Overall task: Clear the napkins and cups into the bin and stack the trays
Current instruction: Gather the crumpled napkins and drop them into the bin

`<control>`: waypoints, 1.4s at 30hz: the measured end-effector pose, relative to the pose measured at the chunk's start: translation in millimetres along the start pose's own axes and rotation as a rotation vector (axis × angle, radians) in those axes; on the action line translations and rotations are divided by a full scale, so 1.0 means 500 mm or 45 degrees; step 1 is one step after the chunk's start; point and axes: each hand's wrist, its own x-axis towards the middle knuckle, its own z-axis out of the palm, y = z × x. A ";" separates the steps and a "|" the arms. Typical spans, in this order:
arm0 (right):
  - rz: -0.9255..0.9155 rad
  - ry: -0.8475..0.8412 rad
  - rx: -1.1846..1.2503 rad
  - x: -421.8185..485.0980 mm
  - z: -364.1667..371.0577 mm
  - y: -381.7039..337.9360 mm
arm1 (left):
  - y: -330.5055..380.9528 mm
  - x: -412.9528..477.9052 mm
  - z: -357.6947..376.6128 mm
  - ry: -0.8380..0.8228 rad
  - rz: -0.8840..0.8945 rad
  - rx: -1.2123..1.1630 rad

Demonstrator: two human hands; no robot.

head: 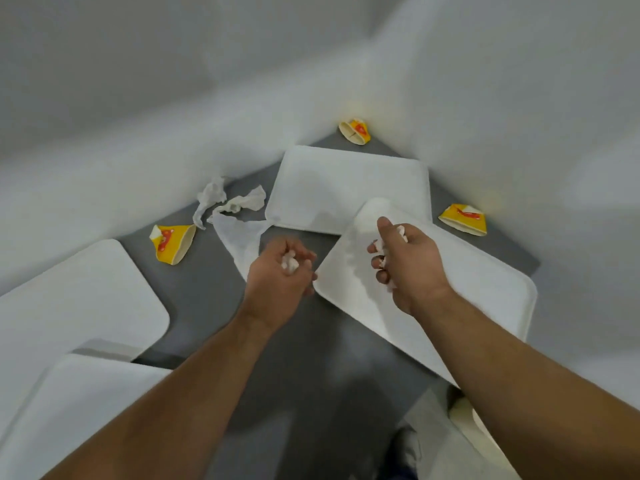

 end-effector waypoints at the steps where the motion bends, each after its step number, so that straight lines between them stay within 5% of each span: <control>1: 0.050 0.018 0.096 -0.002 -0.036 -0.001 | 0.013 -0.001 0.031 -0.066 0.010 -0.030; 9: 0.234 0.280 0.452 -0.039 -0.362 0.037 | 0.081 -0.063 0.303 -0.467 -0.093 -0.001; 14: 0.302 0.246 0.865 -0.092 -0.608 0.088 | 0.131 -0.159 0.501 -0.770 -0.178 -0.102; 20: 0.341 0.392 0.990 -0.130 -0.890 0.244 | 0.085 -0.319 0.818 -1.095 -0.262 0.168; 25: 0.422 0.525 0.710 -0.112 -1.053 0.450 | -0.103 -0.390 1.046 -0.850 -0.764 -0.121; 27: 0.481 0.575 0.827 -0.088 -1.091 0.554 | -0.205 -0.403 1.106 -0.776 -0.889 -0.080; 31: 0.659 0.610 1.202 -0.039 -1.120 0.743 | -0.409 -0.414 1.193 -0.675 -1.002 0.087; 42: 0.941 0.883 1.055 0.126 -1.177 1.087 | -0.782 -0.392 1.349 -0.609 -1.175 0.095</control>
